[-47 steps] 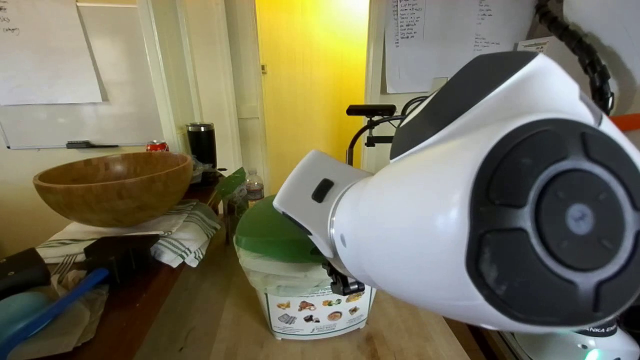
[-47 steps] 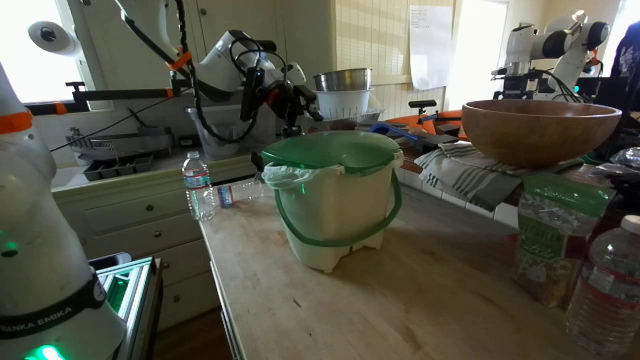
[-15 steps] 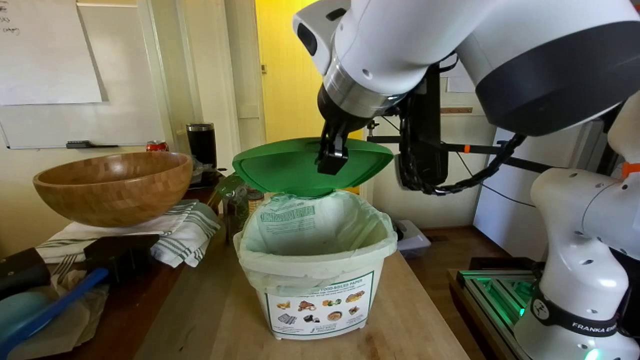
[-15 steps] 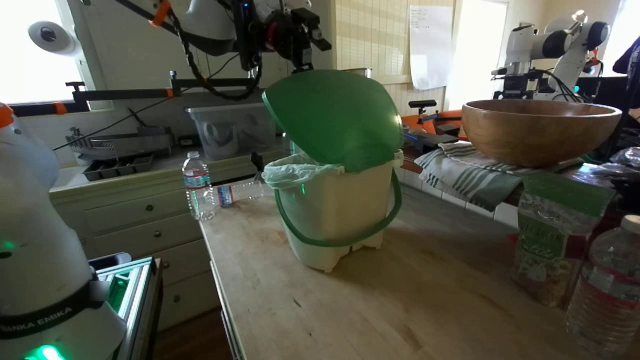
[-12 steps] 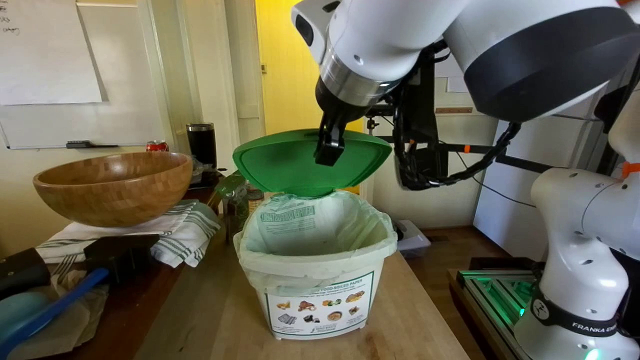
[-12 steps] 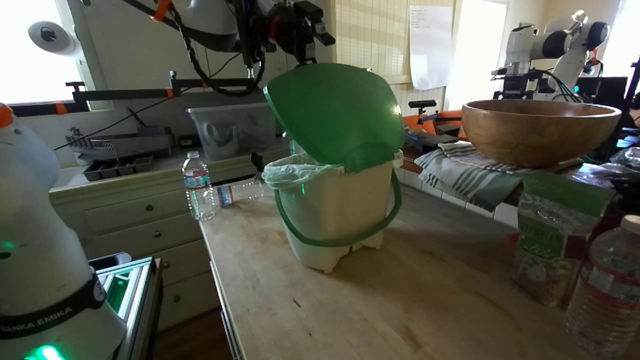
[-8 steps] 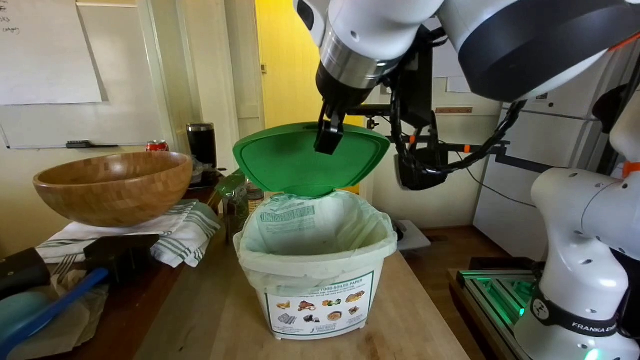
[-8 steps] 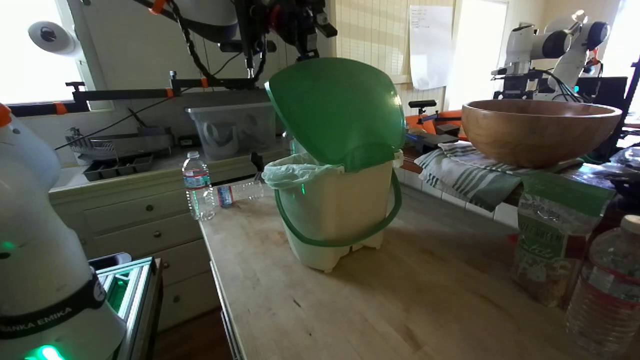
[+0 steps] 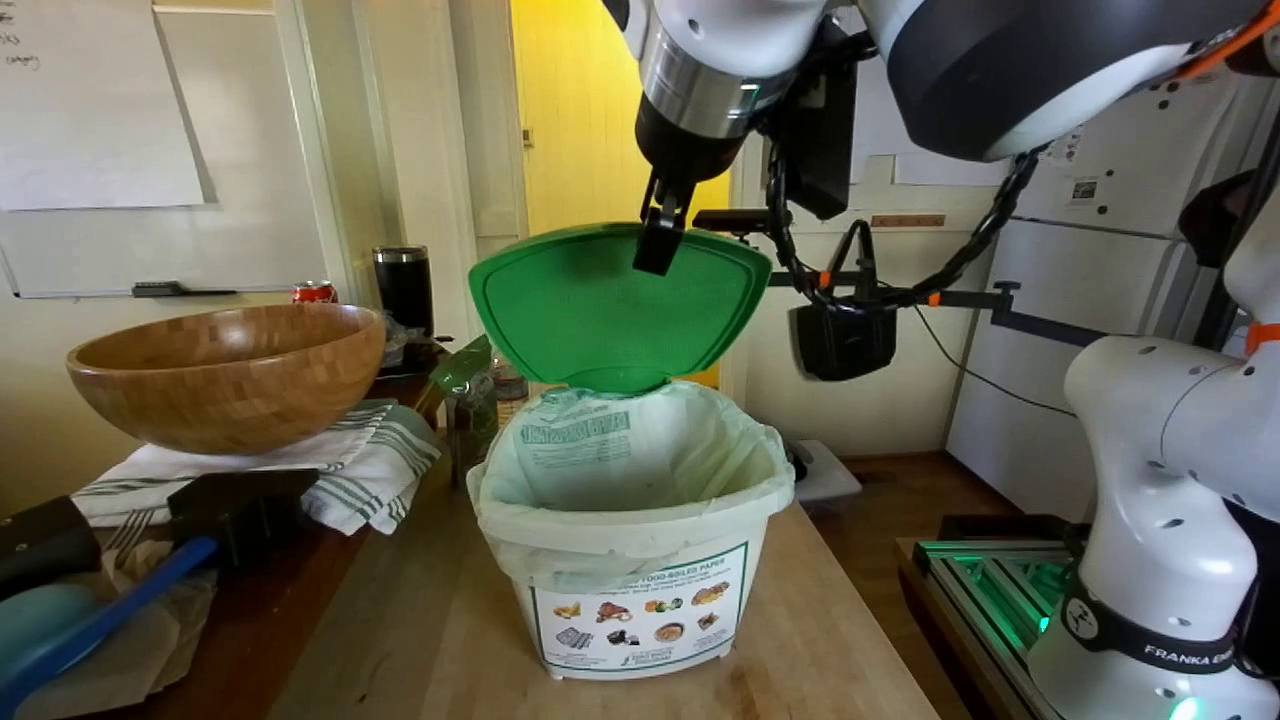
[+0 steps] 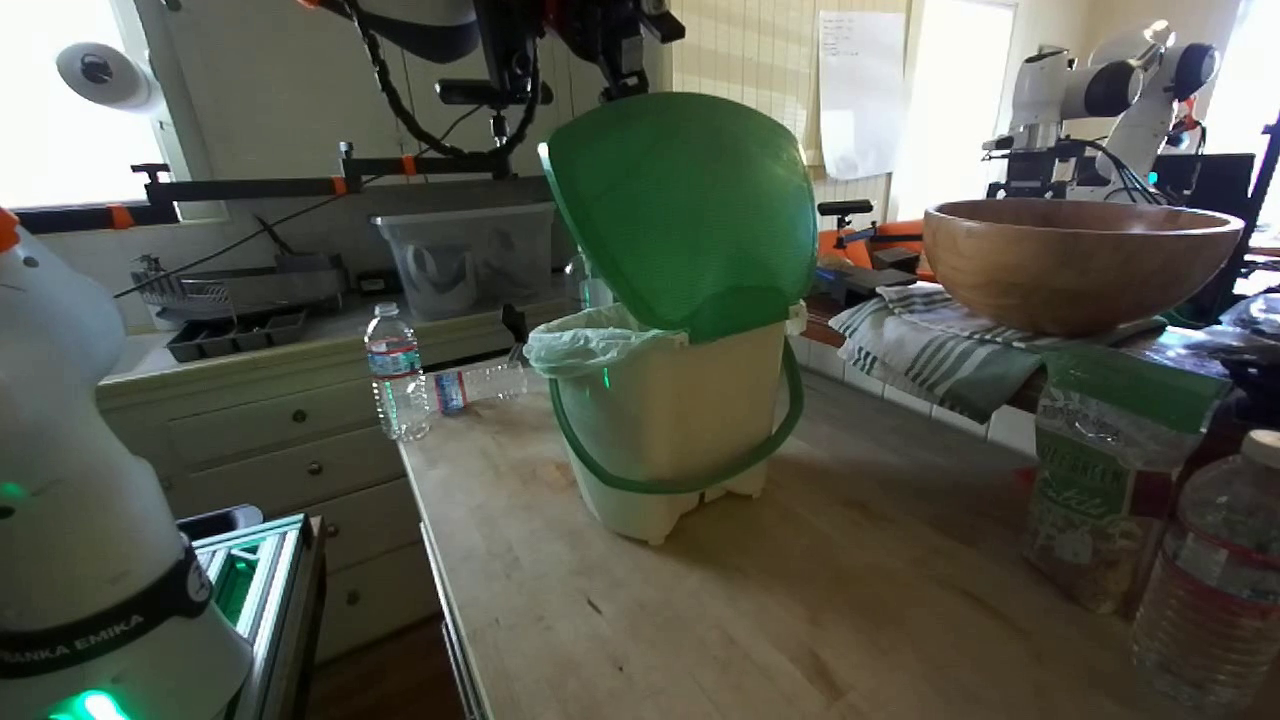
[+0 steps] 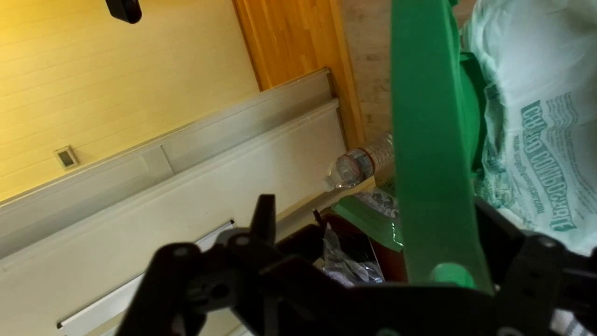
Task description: Open the lid of the bin
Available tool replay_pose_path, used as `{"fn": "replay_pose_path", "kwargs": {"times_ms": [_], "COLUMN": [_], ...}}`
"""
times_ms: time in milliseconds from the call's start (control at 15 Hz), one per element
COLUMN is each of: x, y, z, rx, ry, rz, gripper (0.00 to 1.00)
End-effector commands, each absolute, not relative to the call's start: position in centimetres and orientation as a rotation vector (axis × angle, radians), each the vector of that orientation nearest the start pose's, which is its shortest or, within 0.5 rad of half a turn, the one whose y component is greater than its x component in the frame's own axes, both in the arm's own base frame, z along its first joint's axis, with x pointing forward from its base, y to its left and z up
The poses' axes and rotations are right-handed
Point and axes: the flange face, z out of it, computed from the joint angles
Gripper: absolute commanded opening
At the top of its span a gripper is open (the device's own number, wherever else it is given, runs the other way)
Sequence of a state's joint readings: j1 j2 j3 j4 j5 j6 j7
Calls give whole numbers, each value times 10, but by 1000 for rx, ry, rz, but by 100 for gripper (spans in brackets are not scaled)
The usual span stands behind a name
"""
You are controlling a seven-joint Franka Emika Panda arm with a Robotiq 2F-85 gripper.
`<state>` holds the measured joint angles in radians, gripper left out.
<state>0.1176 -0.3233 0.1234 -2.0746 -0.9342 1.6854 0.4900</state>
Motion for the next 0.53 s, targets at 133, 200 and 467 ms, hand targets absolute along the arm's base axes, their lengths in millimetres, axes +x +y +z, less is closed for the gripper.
{"fn": "replay_pose_path", "kwargs": {"times_ms": [133,200,467], "x": [462,462,459], "y": [20,18,13], "z": [598,599,604], "rx": [2227,2228,2228], "ry": [-138,-144,-160], "rz": [290,288,296], "gripper": [100,100,100]}}
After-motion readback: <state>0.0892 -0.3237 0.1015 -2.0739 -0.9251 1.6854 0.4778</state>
